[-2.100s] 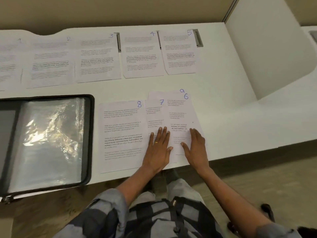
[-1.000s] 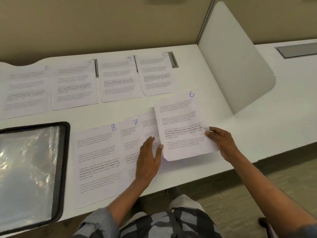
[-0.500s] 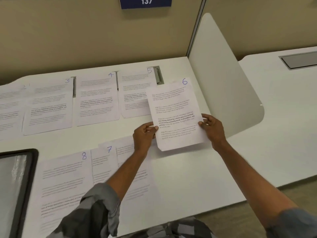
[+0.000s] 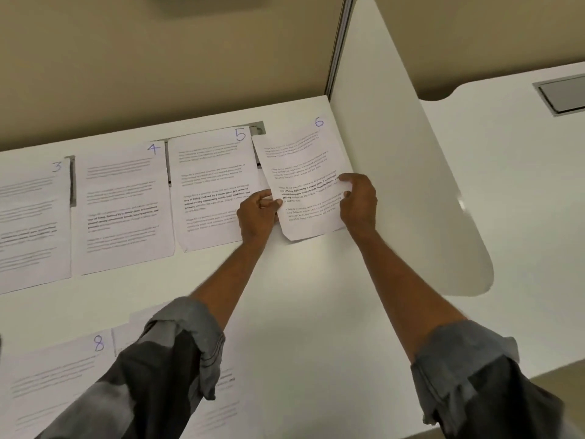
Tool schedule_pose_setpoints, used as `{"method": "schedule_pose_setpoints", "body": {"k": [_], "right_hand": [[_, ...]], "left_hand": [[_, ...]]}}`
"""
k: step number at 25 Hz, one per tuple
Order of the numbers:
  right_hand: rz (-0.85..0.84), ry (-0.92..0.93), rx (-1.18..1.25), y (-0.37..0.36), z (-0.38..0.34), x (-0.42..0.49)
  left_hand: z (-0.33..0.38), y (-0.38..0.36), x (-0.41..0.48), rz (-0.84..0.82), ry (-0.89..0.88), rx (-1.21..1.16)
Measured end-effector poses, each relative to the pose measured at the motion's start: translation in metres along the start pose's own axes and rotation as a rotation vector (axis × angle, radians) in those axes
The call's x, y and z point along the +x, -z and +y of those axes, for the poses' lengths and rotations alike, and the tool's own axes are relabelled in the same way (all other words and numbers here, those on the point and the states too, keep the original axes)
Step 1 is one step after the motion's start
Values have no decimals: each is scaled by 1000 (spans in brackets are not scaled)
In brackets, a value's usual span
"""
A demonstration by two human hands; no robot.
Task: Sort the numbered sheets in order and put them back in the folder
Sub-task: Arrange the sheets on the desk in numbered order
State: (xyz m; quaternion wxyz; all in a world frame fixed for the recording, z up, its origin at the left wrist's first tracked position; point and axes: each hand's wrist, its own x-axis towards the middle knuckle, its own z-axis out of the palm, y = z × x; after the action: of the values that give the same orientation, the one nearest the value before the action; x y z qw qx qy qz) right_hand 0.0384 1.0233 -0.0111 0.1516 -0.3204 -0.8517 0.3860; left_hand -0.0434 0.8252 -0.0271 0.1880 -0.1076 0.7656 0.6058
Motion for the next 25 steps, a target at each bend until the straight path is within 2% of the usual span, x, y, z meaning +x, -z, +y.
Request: {"method": "schedule_pose_setpoints", "body": {"k": [3, 7, 10, 14, 20, 22, 25], "right_hand": [[-38, 35, -217, -17, 0, 13], [-70, 137, -546, -38, 3, 18], [-146, 152, -524, -56, 17, 6], [-144, 165, -467, -66, 29, 0], [-188, 207, -520, -72, 32, 8], [-224, 220, -540, -71, 34, 8], [-200, 267, -558, -65, 30, 1]], "left_hand": [[0, -5, 15, 5, -97, 82], [-1, -7, 27, 31, -323, 252], [-4, -12, 26, 18, -508, 385], [-21, -27, 19, -155, -733, 573], [-40, -41, 24, -253, -818, 885], [-39, -40, 27, -270, -833, 910], [-32, -33, 23, -302, -760, 889]]}}
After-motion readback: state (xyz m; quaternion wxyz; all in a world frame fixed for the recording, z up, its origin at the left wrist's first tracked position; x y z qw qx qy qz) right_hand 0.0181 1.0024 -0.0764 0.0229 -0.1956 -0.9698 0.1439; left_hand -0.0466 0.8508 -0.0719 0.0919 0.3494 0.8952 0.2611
